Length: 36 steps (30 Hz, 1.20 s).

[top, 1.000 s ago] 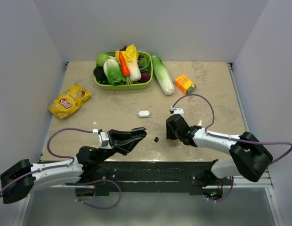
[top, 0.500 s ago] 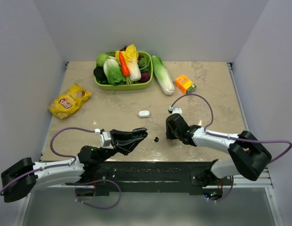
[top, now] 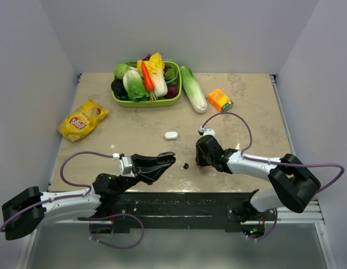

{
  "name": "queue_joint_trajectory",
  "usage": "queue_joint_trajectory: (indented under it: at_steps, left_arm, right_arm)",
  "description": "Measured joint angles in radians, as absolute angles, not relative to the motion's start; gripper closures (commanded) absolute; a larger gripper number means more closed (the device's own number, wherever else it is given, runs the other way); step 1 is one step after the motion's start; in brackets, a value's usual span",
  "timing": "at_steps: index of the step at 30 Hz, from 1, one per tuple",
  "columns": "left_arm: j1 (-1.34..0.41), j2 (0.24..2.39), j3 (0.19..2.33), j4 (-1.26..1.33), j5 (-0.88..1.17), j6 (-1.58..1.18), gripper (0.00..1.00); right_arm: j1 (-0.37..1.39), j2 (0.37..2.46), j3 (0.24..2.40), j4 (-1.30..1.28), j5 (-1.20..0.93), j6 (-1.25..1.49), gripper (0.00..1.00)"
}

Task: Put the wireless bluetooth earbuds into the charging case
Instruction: Pick up the earbud from the center of the board.

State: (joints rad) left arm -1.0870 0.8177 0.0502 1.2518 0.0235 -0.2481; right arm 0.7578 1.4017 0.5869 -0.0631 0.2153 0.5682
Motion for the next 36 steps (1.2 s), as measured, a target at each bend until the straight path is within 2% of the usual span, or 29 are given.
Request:
queue_joint_trajectory:
  at_steps: [1, 2, 3, 6, 18, 22, 26, 31, 36]
  left_arm:
    - [-1.087, 0.820, 0.050, 1.254, 0.024, -0.248, 1.00]
    - [-1.087, 0.823, 0.050, 1.256, 0.024, -0.248, 1.00]
    - [-1.087, 0.826, 0.050, 1.258, 0.024, -0.248, 1.00]
    - [-1.087, 0.834, 0.050, 1.262, 0.027, -0.249, 1.00]
    - [-1.087, 0.841, 0.050, 1.263, 0.029, -0.250, 1.00]
    - [-1.087, 0.838, 0.050, 1.263, 0.022, -0.251, 1.00]
    - [-1.075, 0.828, 0.050, 1.264, 0.027, -0.252, 1.00]
    - [-0.949, 0.862, 0.050, 1.278, 0.149, -0.345, 1.00]
    - [-0.921, 0.975, 0.050, 1.281, 0.318, -0.432, 1.00]
  right_arm:
    - [0.758, 1.401, 0.587, -0.063, 0.215, 0.568, 0.80]
    - [0.758, 1.401, 0.587, -0.062, 0.213, 0.568, 0.90]
    - [0.758, 1.401, 0.587, -0.058, 0.211, 0.569, 0.94]
    - [0.758, 1.391, 0.584, -0.048, 0.200, 0.569, 1.00]
    - [0.757, 1.308, 0.577, -0.046, 0.171, 0.561, 1.00]
    - [0.757, 1.128, 0.598, -0.142, 0.122, 0.488, 1.00]
    - [0.760, 0.927, 0.757, -0.295, 0.015, 0.352, 1.00]
    - [0.804, 0.741, 0.894, -0.380, -0.112, 0.229, 1.00]
    - [0.820, 0.648, 0.950, -0.468, -0.261, 0.149, 1.00]
